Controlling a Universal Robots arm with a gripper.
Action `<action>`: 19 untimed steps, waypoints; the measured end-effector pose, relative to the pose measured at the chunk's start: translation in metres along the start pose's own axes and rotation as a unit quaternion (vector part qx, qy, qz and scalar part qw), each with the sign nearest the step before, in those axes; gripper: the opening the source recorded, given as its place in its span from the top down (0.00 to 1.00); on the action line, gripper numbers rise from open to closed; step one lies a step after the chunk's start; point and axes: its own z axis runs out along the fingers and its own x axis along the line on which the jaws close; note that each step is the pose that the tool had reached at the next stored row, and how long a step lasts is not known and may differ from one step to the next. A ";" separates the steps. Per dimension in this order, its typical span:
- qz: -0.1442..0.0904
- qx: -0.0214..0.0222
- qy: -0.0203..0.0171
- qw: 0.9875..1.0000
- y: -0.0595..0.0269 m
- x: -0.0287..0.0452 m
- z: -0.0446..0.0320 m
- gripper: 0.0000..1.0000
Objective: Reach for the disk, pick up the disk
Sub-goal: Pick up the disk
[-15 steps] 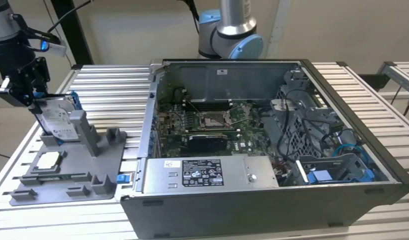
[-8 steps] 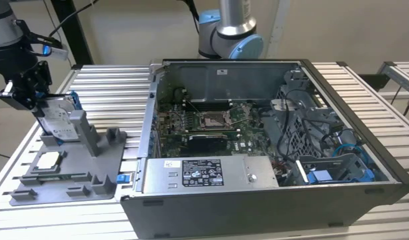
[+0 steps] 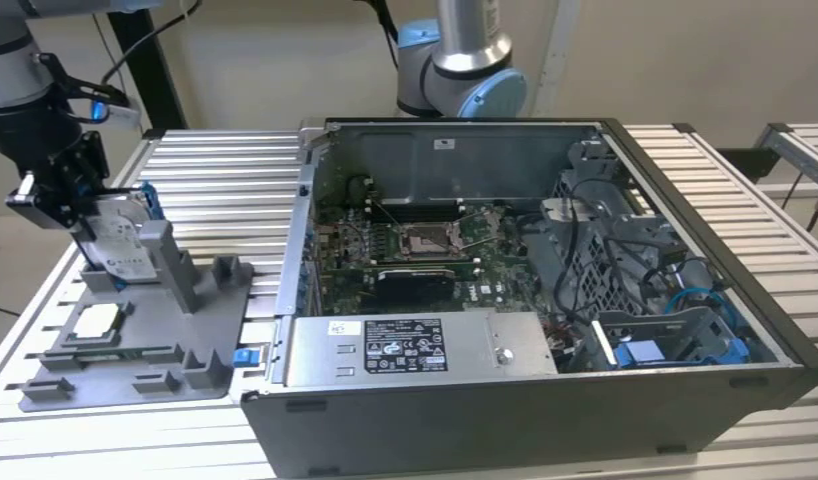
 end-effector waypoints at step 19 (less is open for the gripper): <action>-0.003 0.002 -0.003 1.000 -0.0001 0.0001 0.0055 1.00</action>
